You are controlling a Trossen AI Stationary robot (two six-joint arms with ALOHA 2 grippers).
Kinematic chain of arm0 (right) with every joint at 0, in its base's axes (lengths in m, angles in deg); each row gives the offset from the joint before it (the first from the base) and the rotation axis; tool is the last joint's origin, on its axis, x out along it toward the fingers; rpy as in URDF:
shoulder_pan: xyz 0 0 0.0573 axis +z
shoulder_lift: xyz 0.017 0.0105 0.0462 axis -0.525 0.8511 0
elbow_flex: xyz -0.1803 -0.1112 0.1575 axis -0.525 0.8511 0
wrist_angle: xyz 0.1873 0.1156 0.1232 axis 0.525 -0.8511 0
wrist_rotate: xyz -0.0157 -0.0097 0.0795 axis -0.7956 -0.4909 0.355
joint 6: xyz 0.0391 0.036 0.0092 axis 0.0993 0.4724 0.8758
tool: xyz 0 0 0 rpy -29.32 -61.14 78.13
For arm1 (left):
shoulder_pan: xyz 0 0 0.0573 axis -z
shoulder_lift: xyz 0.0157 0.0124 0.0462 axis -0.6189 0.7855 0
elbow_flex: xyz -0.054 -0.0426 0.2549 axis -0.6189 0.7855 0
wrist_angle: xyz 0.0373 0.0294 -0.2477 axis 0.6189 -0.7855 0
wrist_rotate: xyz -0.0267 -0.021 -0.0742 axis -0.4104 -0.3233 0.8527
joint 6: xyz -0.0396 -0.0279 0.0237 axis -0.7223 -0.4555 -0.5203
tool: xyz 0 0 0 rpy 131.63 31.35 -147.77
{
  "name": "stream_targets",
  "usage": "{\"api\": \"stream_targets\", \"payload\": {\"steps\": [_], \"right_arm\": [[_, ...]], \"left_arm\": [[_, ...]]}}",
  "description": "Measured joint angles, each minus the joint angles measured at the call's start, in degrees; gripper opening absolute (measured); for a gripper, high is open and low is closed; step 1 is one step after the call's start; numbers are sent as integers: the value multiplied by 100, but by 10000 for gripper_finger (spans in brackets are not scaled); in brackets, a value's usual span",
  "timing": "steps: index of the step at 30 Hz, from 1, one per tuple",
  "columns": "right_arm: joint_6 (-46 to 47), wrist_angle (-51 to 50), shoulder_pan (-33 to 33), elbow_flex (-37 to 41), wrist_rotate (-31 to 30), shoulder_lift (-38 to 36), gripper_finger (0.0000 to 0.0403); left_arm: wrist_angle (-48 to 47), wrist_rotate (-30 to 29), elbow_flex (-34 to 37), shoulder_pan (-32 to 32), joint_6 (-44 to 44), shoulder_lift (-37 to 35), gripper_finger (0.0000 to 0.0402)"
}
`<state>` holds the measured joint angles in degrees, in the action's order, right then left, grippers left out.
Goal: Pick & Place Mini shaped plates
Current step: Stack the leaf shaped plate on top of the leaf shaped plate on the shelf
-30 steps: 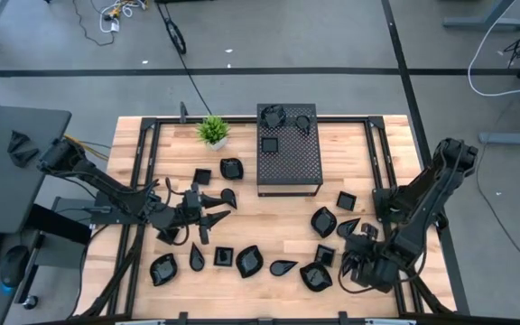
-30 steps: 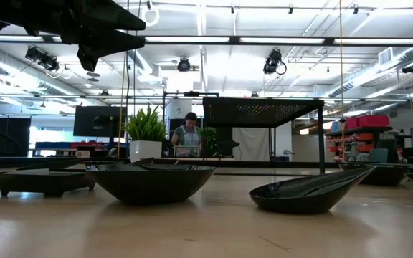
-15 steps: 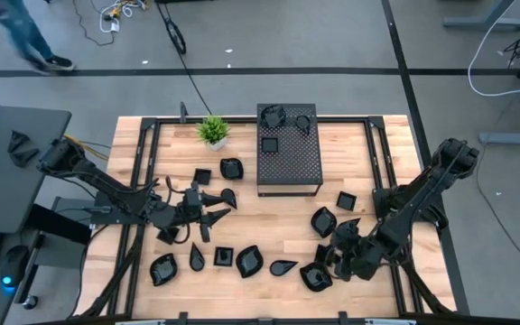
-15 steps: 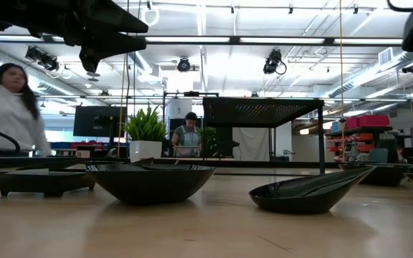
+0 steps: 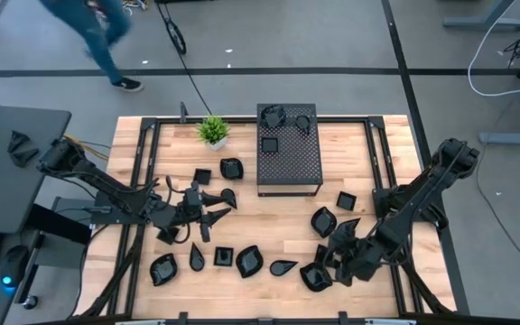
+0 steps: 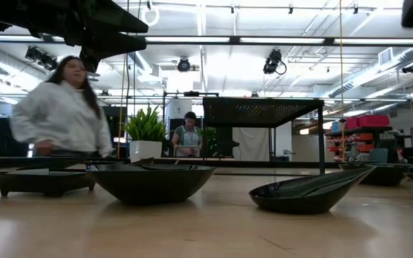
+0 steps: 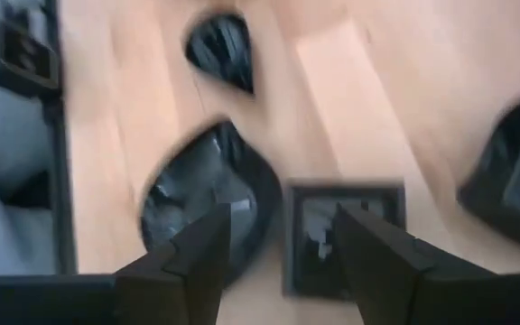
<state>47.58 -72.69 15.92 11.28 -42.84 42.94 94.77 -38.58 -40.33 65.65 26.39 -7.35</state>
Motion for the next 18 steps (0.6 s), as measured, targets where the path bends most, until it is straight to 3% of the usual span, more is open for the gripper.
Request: {"api": "stream_targets", "payload": {"steps": [9,18], "right_arm": [[-864,786,-11,-110,-1630,0,204],[-1034,1109,-176,5,-1925,0,204]], "left_arm": [[45,0,0,102,182,0,177],[730,-302,-3,694,1356,2,177]]}}
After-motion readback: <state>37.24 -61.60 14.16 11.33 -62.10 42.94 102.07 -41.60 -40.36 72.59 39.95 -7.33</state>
